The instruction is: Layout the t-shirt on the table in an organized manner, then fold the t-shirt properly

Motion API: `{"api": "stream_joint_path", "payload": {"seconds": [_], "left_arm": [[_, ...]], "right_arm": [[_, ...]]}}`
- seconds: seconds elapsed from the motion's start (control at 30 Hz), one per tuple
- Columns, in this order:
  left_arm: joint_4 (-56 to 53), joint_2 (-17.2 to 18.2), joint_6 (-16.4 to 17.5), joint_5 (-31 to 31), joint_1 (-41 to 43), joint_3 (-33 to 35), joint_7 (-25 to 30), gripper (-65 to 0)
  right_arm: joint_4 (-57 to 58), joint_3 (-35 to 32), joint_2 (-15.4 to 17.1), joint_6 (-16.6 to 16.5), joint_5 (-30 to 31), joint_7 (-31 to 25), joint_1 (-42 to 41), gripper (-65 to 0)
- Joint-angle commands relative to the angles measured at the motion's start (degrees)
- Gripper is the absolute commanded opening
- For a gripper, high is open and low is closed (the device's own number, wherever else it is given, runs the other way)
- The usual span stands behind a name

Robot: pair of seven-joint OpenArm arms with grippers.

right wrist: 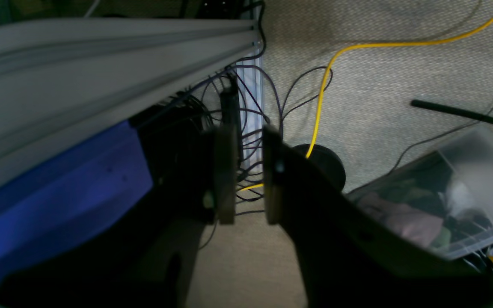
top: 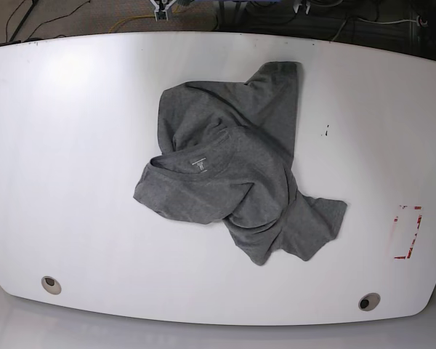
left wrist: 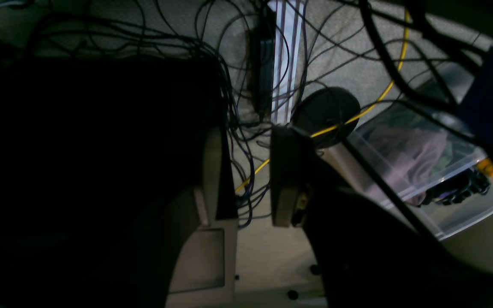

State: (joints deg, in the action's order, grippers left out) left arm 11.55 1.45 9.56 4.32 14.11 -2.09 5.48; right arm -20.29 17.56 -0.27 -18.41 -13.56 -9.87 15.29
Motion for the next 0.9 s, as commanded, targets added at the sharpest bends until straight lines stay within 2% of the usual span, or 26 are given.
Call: {"api": "stream_joint_path", "payload": {"seconds": [0.0, 0.63, 0.67, 0.87], "left_arm": [[0.7, 0.3, 0.0, 0.1, 1.5, 0.0, -0.3, -48.1], [7.6, 0.9, 0.1, 0.1, 8.8, 0.6, 0.3, -48.4], [7.7, 1.2, -0.1, -0.1, 5.3, 0.5, 0.3, -47.8], [9.3, 2.4, -0.1, -0.1, 4.4, 0.5, 0.3, -47.8]], "right_arm": [[-0.3, 0.1, 0.2, -0.3, 0.0, -0.6, 0.5, -55.6], [-3.5, 0.1, 0.1, -0.5, 0.0, -2.6, 4.6, -55.6], [-2.6, -0.4, -1.1, -0.1, -0.5, -1.9, 1.3, -55.6], [-2.3, -0.4, -1.2, -0.1, -0.6, -1.8, 0.7, -55.8]]}}
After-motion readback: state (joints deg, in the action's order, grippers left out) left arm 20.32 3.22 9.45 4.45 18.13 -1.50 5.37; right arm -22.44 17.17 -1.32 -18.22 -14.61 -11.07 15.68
